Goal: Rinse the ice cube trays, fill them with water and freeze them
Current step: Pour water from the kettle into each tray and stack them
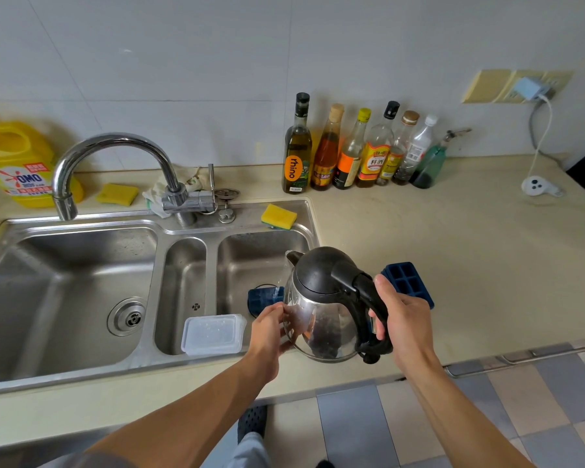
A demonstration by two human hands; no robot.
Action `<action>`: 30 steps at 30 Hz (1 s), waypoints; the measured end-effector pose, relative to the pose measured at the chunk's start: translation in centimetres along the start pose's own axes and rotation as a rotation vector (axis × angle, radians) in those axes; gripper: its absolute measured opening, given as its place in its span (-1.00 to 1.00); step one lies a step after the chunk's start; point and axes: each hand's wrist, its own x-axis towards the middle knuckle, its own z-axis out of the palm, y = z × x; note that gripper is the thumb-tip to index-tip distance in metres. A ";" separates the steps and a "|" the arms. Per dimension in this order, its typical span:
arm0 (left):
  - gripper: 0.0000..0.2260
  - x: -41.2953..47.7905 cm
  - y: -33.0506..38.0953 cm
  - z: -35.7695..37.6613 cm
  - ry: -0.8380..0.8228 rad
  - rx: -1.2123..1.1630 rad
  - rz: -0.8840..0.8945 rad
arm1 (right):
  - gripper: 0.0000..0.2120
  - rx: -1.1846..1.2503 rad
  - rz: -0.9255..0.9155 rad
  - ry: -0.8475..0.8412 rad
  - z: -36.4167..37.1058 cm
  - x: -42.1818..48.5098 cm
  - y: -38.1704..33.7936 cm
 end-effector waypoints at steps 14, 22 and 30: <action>-0.85 0.3 0.4 0.5 0.012 0.024 0.000 | -0.42 0.001 0.006 0.015 0.1 0.6 0.0; -0.81 0.6 0.8 0.5 0.001 0.034 0.010 | -0.41 0.019 0.013 0.019 0.3 1.2 0.1; -0.78 1.4 1.8 0.4 -0.055 0.082 0.061 | -0.43 0.070 0.042 0.040 0.6 2.0 0.6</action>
